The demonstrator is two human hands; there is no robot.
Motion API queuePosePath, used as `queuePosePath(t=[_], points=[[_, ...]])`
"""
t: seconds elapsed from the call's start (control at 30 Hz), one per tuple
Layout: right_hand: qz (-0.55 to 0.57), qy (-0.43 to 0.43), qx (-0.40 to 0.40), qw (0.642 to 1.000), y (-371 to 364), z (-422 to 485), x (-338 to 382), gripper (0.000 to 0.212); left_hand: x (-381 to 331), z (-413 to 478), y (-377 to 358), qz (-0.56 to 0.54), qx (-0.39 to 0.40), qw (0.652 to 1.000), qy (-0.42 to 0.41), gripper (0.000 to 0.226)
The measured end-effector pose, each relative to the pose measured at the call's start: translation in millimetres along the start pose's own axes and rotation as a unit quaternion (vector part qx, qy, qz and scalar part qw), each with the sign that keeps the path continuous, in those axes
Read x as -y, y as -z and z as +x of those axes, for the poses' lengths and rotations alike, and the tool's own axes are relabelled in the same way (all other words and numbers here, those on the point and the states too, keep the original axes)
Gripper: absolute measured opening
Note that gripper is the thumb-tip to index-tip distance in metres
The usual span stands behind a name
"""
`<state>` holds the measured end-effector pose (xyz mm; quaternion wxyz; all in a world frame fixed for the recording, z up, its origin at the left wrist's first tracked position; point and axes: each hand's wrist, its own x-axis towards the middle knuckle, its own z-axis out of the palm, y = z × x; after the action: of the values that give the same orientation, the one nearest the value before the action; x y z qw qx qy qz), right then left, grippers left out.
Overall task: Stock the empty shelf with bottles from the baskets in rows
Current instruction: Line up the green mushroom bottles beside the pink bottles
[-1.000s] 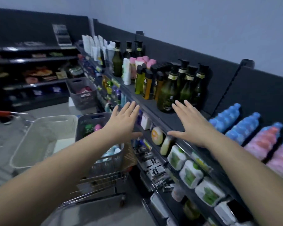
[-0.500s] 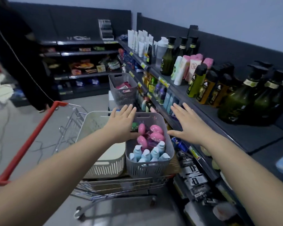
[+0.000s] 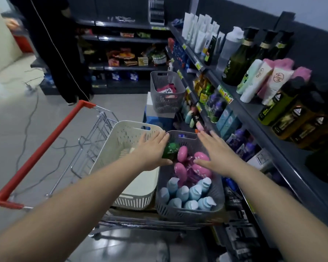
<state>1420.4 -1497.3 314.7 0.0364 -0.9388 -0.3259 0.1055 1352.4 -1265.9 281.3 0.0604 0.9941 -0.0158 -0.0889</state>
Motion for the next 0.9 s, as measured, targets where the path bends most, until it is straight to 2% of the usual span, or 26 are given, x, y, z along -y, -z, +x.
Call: queuePosePath(t=[0.33, 0.5, 0.63, 0.7, 0.83, 0.9], points=[[-0.003, 0.049, 0.073, 0.996, -38, 125, -63, 0.089, 0, 118, -33, -0.022, 0.051, 0.998, 0.040, 0.094], [0.004, 0.019, 0.122, 0.992, -83, 161, -95, 0.084, 3, 152, -63, 0.001, 0.082, 0.995, 0.055, 0.088], [-0.005, 0.000, 0.134, 0.991, -113, 177, -114, 0.072, 11, 179, -87, 0.039, 0.097, 0.993, 0.053, 0.080], [-0.031, 0.011, 0.148, 0.988, -122, 188, -116, 0.063, 14, 194, -96, 0.074, 0.097, 0.992, 0.034, 0.074], [-0.066, -0.014, 0.148, 0.987, -141, 207, -110, 0.042, 14, 228, -111, 0.114, 0.071, 0.991, 0.020, 0.041], [-0.065, -0.048, 0.150, 0.985, -151, 218, -103, 0.048, 14, 242, -118, 0.122, 0.084, 0.988, 0.043, 0.036]])
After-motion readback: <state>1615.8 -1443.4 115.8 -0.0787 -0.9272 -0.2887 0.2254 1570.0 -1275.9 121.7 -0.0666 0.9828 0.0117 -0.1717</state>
